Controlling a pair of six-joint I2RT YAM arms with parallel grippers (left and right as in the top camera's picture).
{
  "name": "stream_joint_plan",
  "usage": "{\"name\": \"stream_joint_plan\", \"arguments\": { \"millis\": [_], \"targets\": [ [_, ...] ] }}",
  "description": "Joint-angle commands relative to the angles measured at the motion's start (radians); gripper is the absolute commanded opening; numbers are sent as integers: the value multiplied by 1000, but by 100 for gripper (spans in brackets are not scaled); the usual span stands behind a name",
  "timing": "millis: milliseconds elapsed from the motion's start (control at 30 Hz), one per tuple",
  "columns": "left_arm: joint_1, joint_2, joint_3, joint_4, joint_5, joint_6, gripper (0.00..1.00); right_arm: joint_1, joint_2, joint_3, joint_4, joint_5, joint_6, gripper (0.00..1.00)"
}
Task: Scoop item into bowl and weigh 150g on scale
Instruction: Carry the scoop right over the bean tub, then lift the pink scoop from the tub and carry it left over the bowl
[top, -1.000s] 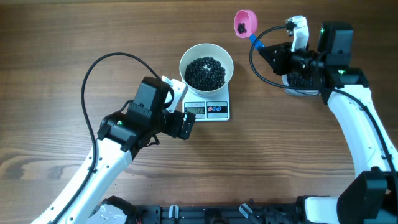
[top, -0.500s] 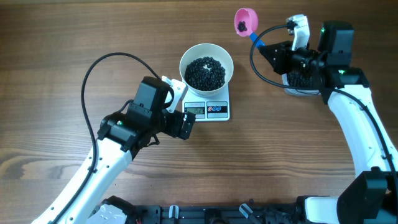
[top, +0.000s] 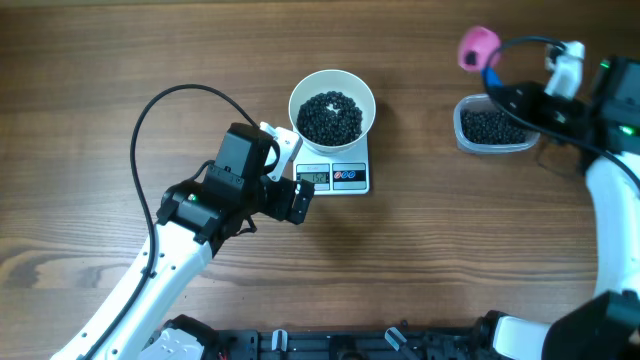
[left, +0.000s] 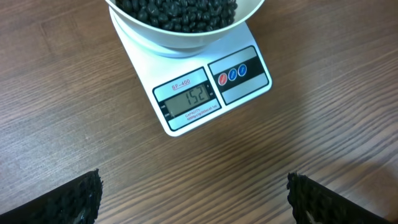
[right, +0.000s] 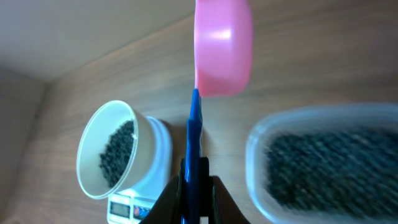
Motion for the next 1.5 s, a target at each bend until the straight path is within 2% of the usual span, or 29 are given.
{"name": "stream_joint_plan", "arguments": {
  "millis": [0, 100, 267, 600, 1067, 1267, 1367, 1467],
  "targets": [
    [-5, 4, 18, 3, -6, -3, 100, -75, -86, 16, -63, -2, -156, 4],
    [-5, 4, 18, 3, -6, -3, 100, -123, -138, 16, -123, 60, -280, 4],
    [-5, 4, 18, 3, -6, -3, 100, -129, -172, 15, -256, 328, -465, 4],
    [-5, 4, 18, 3, -6, -3, 100, -101, -129, -41, -191, 340, -512, 4],
    [-5, 4, 18, 3, -6, -3, 100, 93, -70, -42, -131, 739, -644, 4],
    [-5, 4, 18, 3, -6, -3, 100, 100, -59, -42, -123, 718, -628, 4],
    [-5, 4, 18, 3, -6, -3, 100, 100, -63, -41, -101, 602, -554, 4],
    [-5, 4, 18, 3, -6, -3, 100, 100, -82, -41, -55, 406, -473, 4]
  ]
}}
